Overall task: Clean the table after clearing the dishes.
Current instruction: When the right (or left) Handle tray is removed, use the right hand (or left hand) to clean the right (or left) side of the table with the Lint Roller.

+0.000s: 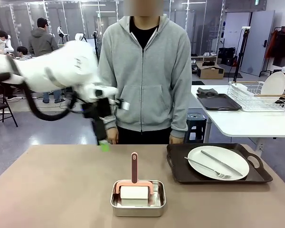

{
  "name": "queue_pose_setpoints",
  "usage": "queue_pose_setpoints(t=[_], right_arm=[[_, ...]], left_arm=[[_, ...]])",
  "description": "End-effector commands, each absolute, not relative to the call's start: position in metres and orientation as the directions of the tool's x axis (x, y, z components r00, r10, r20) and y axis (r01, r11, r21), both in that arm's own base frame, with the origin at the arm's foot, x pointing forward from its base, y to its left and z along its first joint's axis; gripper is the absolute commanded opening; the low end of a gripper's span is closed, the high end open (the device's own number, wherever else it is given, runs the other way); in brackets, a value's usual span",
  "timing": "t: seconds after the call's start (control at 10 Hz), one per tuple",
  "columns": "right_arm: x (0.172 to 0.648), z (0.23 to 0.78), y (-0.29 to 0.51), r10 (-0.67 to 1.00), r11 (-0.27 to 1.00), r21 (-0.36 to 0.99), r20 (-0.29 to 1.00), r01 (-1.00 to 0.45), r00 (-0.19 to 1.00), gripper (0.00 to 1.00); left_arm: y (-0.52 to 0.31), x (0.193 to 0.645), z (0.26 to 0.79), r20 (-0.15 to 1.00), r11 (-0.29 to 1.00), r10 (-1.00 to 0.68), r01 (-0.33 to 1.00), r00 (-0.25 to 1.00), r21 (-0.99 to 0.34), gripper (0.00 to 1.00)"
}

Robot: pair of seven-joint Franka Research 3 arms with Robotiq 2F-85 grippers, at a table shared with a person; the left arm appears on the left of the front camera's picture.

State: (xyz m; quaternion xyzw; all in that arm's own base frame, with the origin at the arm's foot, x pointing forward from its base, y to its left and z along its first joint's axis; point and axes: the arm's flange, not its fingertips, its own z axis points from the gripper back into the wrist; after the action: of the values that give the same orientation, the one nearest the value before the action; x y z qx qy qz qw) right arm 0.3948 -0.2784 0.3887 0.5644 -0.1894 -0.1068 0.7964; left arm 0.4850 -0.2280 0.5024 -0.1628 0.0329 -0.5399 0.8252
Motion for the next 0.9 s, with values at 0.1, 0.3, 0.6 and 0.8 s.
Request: queue_pose_setpoints(t=[0.1, 0.3, 0.6, 0.8], right_arm=[[0.394, 0.391, -0.277, -0.383, 0.34, 0.939, 0.182, -0.045, 0.906, 1.0], [0.394, 0.391, -0.277, -0.383, 0.34, 0.939, 0.182, -0.045, 0.906, 1.0], [0.394, 0.391, -0.277, -0.383, 0.34, 0.939, 0.182, -0.045, 0.906, 1.0], [0.394, 0.391, -0.277, -0.383, 0.34, 0.939, 0.182, -0.045, 0.906, 1.0]], left_arm=[[-0.102, 0.486, 0.516, 0.186, 0.572, -0.672, 0.662, 0.716, -0.485, 1.0], [-0.007, 0.48, 0.506, 0.187, 0.628, -0.458, 0.465, 0.869, -0.625, 1.0], [0.111, 0.442, 0.485, 0.31, 0.532, -0.091, 0.31, 0.946, -0.788, 1.0], [0.162, 0.418, 0.447, 0.291, 0.466, 0.117, 0.206, 0.95, -0.86, 1.0]])
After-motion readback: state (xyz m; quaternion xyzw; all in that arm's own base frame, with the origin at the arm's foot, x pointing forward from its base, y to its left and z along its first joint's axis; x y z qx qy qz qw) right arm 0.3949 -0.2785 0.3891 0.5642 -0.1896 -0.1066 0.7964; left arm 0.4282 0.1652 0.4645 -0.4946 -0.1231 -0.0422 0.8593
